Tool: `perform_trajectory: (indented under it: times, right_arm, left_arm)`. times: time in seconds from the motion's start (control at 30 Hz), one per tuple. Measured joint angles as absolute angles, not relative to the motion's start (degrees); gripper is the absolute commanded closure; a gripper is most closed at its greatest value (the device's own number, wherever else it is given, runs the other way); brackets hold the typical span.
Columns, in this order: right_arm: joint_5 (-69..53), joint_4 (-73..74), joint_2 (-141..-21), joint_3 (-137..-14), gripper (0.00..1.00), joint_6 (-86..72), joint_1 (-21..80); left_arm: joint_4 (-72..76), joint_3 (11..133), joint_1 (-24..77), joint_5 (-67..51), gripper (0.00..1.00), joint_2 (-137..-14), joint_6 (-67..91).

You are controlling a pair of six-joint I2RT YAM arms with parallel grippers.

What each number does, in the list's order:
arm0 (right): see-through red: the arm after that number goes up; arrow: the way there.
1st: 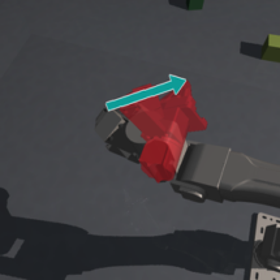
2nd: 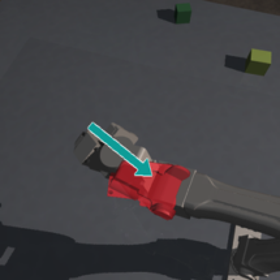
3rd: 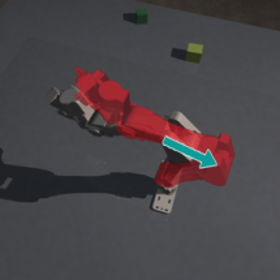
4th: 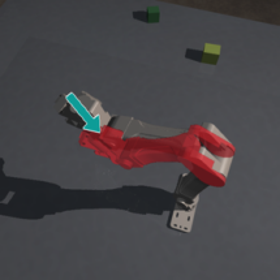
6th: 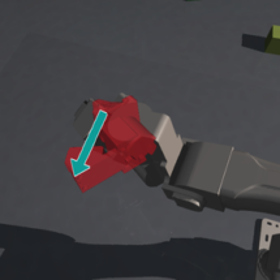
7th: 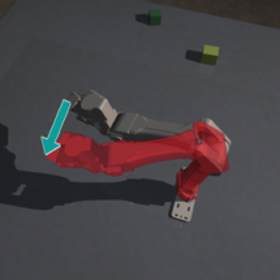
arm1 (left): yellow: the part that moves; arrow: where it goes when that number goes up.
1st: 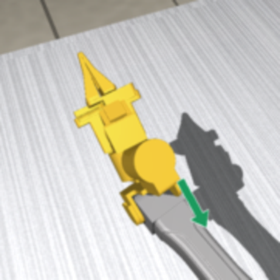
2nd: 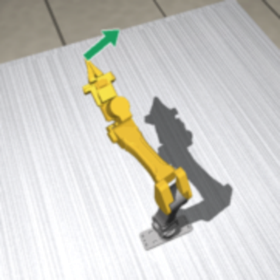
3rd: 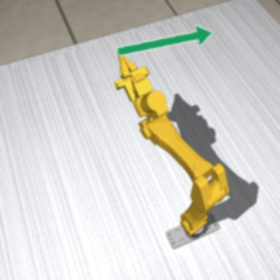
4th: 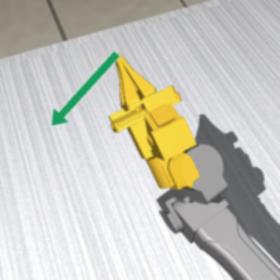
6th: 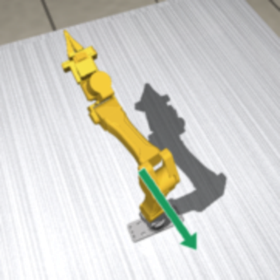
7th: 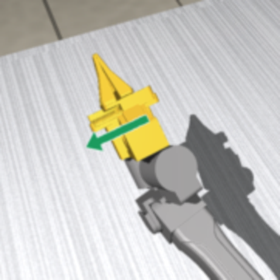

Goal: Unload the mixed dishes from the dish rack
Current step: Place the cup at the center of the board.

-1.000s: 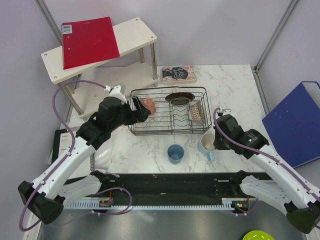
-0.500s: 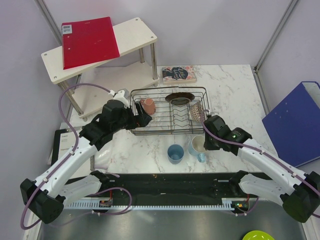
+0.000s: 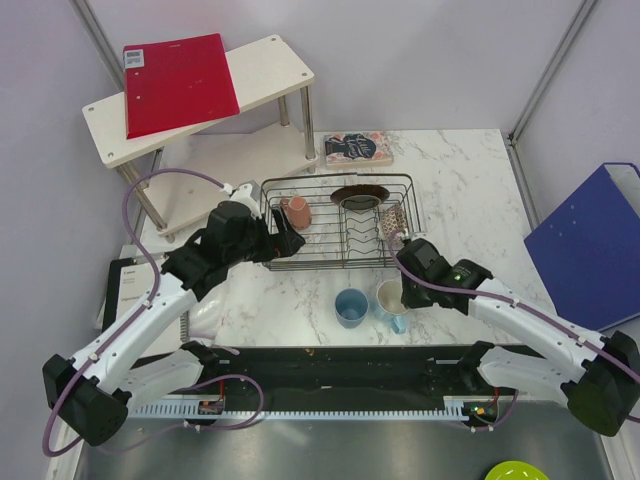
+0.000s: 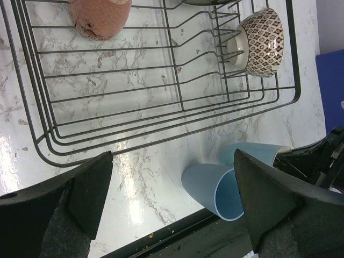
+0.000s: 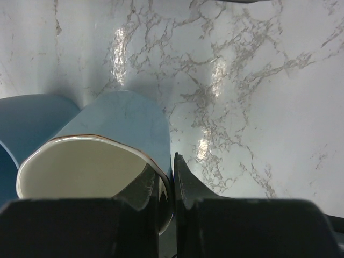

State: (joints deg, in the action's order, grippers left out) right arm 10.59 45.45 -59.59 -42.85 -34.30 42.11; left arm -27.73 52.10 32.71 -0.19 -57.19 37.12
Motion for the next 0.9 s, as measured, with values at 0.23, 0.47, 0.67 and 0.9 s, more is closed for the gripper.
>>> perform_trajectory:
  times: [0.23,0.47,0.67,0.9]
  right_arm:
    - [10.68,44.99,-60.6,-41.58,0.86,-36.36,45.45]
    - [10.92,43.79,-59.66,-41.58,0.5,-38.46,45.65]
    - [11.55,44.34,-58.74,-42.83,0.41,-38.81,45.65]
    - [13.41,47.44,-58.06,-48.1,0.35,-38.61,45.82]
  left_arm:
    - [-27.75,51.13,32.71,-0.56,0.01,-57.39,37.34]
    - [-27.75,51.11,32.71,-0.58,0.01,-57.6,37.43]
    - [-27.75,51.11,32.71,-0.58,0.01,-57.6,37.43]
    - [-27.75,51.11,32.71,-0.58,0.01,-57.6,37.43]
